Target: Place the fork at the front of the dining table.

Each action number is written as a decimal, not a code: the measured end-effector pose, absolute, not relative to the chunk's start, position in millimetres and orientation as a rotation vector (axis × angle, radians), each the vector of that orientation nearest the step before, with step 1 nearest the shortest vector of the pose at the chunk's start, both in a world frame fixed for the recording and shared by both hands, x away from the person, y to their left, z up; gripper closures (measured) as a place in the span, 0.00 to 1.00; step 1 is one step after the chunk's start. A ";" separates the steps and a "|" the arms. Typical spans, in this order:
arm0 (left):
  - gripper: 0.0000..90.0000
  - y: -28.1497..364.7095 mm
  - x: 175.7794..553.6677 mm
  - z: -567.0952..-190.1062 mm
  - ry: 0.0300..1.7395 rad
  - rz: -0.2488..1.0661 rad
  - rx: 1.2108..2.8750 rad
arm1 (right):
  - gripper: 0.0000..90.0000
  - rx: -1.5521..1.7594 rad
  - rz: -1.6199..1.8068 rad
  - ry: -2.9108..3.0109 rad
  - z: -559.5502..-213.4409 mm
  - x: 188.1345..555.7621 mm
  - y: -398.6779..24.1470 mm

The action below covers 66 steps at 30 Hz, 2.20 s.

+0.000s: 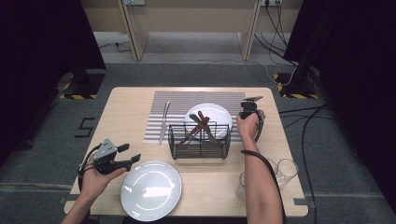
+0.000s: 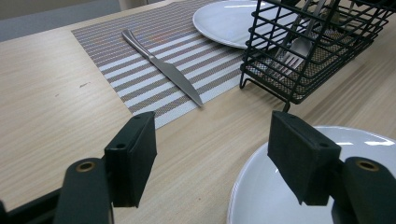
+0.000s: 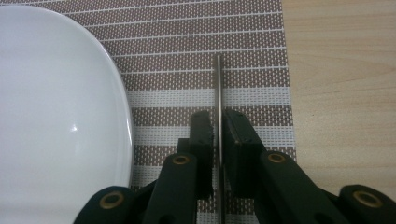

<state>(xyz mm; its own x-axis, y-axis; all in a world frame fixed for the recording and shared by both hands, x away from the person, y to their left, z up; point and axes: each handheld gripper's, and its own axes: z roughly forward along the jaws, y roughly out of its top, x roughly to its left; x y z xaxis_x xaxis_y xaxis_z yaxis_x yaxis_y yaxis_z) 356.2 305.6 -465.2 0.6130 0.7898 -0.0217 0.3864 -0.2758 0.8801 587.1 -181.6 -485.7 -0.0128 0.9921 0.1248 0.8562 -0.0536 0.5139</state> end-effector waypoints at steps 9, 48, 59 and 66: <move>0.36 306.1 355.5 -464.6 0.940 0.537 1.887 | 0.78 1.979 0.728 1.939 -461.2 573.9 -191.4; 0.36 304.2 355.0 -464.0 0.935 0.539 1.892 | 0.87 2.042 0.569 2.200 -470.6 524.5 -197.1; 0.36 304.0 355.4 -463.8 0.932 0.540 1.894 | 0.94 2.071 0.536 2.209 -471.6 526.8 -194.6; 0.36 303.7 355.7 -464.4 0.933 0.538 1.895 | 0.96 2.146 0.525 2.174 -471.1 528.7 -193.8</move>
